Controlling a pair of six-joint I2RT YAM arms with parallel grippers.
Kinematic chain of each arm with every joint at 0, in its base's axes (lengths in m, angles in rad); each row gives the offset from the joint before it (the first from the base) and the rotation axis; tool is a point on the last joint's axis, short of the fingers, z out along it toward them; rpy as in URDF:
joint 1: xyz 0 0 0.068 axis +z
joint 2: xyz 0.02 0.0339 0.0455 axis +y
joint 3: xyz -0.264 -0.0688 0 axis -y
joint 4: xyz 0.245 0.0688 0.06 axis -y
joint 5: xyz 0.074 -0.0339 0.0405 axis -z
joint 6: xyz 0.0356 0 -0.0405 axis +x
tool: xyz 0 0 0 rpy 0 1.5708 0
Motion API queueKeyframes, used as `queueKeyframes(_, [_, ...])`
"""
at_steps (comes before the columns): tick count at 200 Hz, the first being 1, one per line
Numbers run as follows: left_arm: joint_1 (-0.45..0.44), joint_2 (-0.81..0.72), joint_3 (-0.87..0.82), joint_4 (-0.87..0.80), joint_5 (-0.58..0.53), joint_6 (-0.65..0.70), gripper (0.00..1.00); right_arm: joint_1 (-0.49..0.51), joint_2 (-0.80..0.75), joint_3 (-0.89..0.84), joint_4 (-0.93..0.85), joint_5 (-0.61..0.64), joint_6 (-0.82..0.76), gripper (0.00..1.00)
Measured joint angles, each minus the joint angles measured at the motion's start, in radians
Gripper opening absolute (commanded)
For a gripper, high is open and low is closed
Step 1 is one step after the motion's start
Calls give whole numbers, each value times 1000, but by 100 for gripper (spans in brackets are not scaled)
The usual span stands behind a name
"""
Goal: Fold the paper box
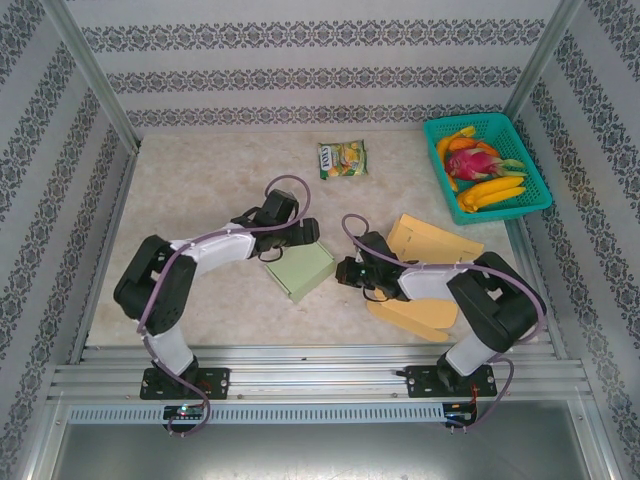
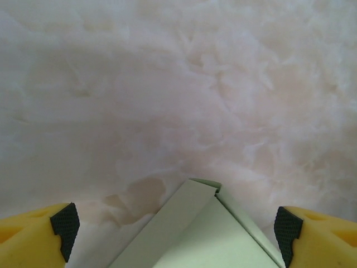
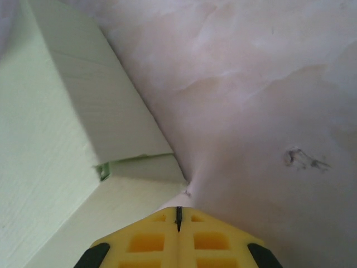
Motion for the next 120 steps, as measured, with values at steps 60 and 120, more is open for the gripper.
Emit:
queueKeyframes(60, [-19, 64, -31, 135, 99, -31, 84, -53, 74, 19, 82, -81, 22, 0])
queueKeyframes(120, [-75, 63, -56, 198, 9, -62, 82, -107, 126, 44, 89, -232, 66, 0])
